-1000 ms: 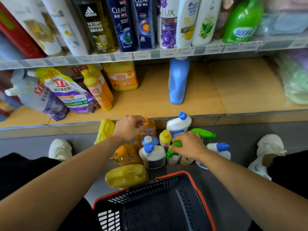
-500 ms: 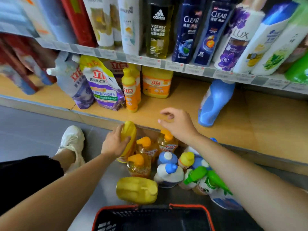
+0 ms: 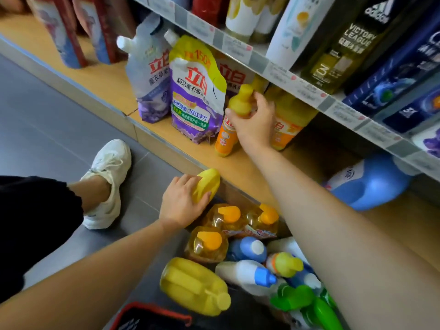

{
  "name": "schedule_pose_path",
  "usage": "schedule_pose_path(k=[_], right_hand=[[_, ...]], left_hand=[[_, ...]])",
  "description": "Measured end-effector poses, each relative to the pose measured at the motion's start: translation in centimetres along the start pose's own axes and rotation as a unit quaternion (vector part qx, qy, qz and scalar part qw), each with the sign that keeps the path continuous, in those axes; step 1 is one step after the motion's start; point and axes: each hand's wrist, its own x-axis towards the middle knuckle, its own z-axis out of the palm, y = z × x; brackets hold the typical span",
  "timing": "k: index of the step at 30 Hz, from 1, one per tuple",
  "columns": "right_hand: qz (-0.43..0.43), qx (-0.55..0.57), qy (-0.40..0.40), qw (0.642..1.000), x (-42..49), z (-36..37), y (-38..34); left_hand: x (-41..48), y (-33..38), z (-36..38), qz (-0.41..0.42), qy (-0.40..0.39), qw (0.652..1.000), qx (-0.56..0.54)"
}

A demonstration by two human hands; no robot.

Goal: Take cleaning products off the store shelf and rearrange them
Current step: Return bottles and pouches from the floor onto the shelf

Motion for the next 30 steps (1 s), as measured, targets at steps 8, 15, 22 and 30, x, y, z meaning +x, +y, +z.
schedule_pose_path(k=[8, 15, 22, 30], right_hand=[[-0.035, 0.012, -0.019, 0.999, -1.4, -0.7, -0.2], [-0.008, 0.042, -0.012, 0.999, -4.9, -6.0, -1.4], [-0.001, 0.072, -0.039, 0.997, -8.6, -14.0, -2.3], [0.063, 0.218, -0.029, 0.973, -13.0, -20.6, -3.1]], left_hand=[[0.0, -0.2, 0.0, 0.000, -0.016, 1.000, 0.004], [1.1, 0.5, -2.5, -0.035, -0.178, 0.983, -0.001], [1.0, 7.7, -8.9, 0.004, -0.169, 0.970, -0.176], [-1.4, 16.7, -14.5, 0.144, -0.225, 0.943, -0.200]])
